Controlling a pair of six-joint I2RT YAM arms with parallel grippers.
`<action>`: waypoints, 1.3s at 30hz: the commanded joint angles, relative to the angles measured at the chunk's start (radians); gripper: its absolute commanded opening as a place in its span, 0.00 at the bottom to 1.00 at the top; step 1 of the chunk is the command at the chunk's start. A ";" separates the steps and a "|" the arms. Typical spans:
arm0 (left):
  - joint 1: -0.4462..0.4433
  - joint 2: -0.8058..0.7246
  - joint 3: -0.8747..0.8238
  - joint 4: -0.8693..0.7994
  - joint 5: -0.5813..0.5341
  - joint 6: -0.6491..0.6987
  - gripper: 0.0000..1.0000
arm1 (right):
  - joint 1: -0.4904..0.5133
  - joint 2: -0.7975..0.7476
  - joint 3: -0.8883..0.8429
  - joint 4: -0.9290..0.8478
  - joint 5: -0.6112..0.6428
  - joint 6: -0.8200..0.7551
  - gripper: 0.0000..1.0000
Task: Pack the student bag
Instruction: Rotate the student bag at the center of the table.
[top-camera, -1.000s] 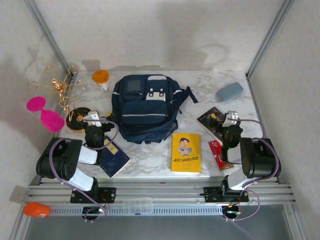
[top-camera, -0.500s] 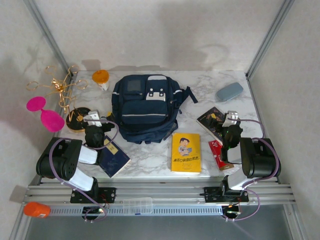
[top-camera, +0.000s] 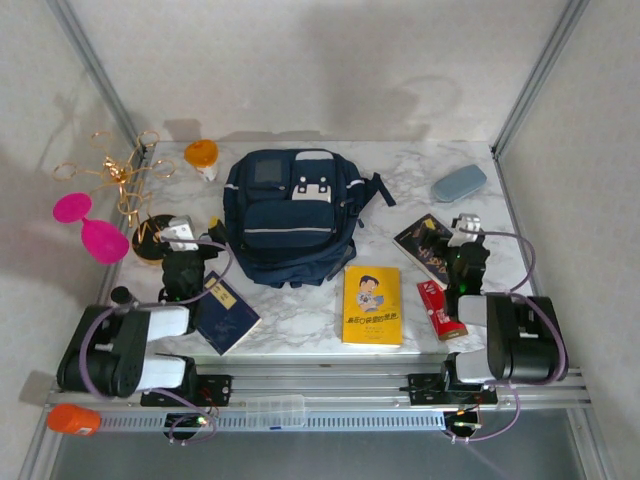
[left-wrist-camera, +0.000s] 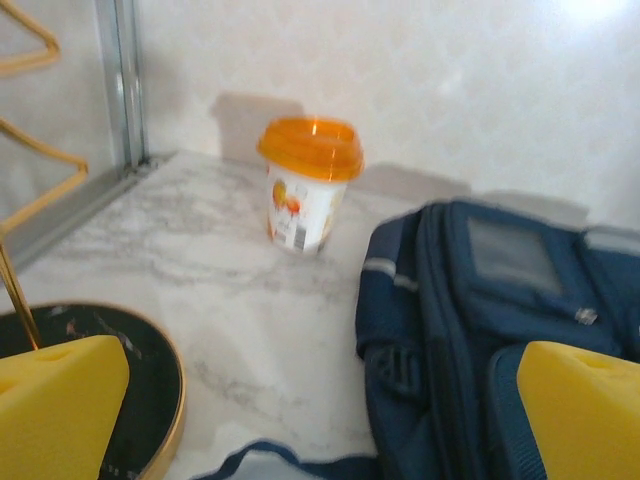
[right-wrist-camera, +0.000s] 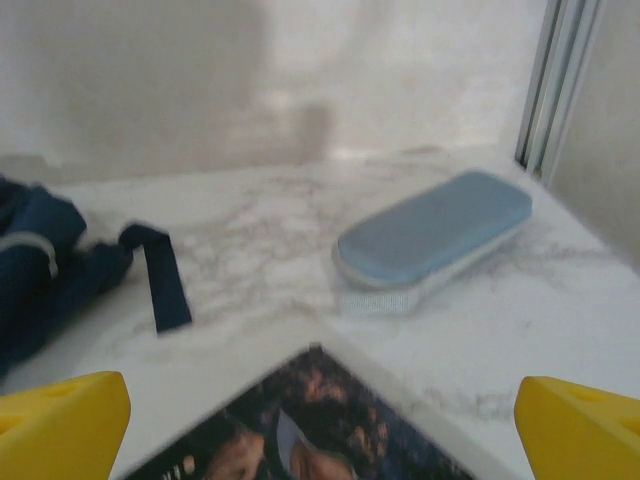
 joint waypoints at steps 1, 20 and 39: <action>0.005 -0.133 0.029 -0.203 0.021 -0.037 0.99 | 0.005 -0.080 0.064 -0.190 0.024 0.077 0.99; 0.011 -0.487 0.199 -0.905 0.099 -0.681 0.99 | -0.025 -0.282 0.179 -0.789 -0.271 0.597 0.99; -0.533 -0.438 0.161 -1.002 0.034 -1.030 0.99 | 0.387 -0.083 0.338 -0.855 -0.345 0.804 0.96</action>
